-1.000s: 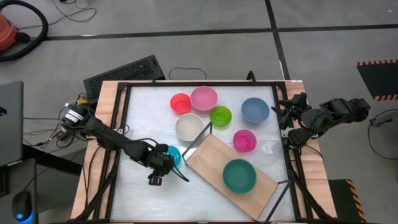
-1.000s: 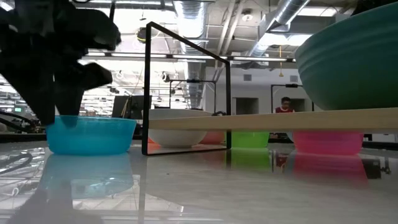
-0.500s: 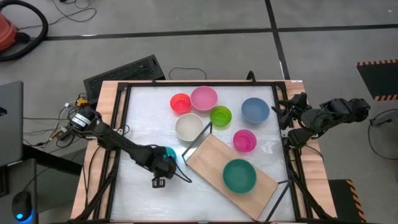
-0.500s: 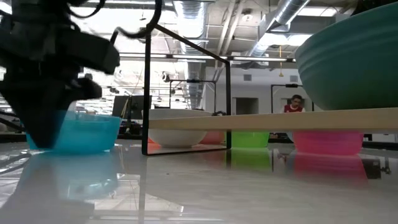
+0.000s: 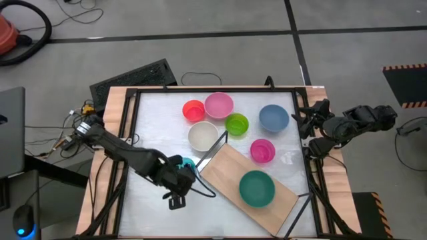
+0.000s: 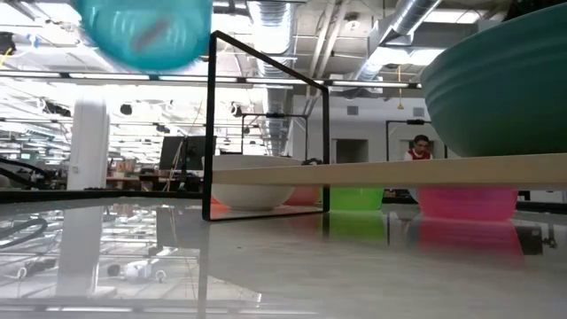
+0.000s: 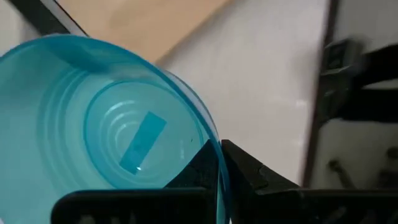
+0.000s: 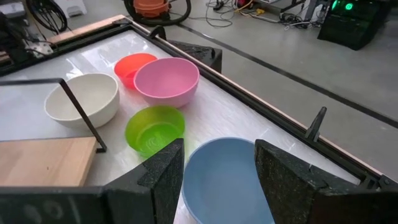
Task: Place and stack bowls onto a shelf
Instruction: Put the small blue bowl on the shelf
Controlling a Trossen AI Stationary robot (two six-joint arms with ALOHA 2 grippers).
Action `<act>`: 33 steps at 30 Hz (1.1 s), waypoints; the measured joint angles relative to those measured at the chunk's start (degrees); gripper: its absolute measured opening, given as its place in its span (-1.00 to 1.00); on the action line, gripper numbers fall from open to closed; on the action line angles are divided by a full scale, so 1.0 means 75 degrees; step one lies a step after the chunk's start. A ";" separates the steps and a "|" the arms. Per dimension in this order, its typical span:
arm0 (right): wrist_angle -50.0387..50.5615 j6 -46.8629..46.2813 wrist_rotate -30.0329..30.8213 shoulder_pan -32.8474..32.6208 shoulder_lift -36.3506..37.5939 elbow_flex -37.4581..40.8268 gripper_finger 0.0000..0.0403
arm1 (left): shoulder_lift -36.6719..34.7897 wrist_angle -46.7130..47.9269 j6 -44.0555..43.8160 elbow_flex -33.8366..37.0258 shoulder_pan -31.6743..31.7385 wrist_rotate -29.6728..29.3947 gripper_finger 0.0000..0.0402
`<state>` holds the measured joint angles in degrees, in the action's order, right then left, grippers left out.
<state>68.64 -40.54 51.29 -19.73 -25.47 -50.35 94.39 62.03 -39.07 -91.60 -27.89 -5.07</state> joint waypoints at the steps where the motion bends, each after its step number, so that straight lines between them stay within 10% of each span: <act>1: 0.0039 -0.0001 0.0000 0.0000 0.0000 0.0000 0.10 | -0.0001 0.0285 -0.0093 -0.0383 0.0014 -0.0030 -1.00; 14: 0.0053 -0.0002 -0.0021 0.0000 0.0000 0.0000 0.10 | 0.0596 -0.0938 0.2945 -0.2812 0.0856 -0.2656 -1.00; 23: 0.0169 -0.0019 -0.0050 0.0000 -0.0003 0.0000 0.10 | 0.2825 -0.1449 0.5243 -0.3670 0.1619 -0.0395 -1.00; 33: 0.0169 -0.0016 -0.0050 0.0000 -0.0003 0.0000 0.10 | 0.4383 -0.0583 0.5857 -0.3909 0.1759 0.0179 -1.00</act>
<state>69.91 -40.66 50.92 -19.73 -25.50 -50.35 127.26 57.66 4.86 -120.92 -14.70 -3.73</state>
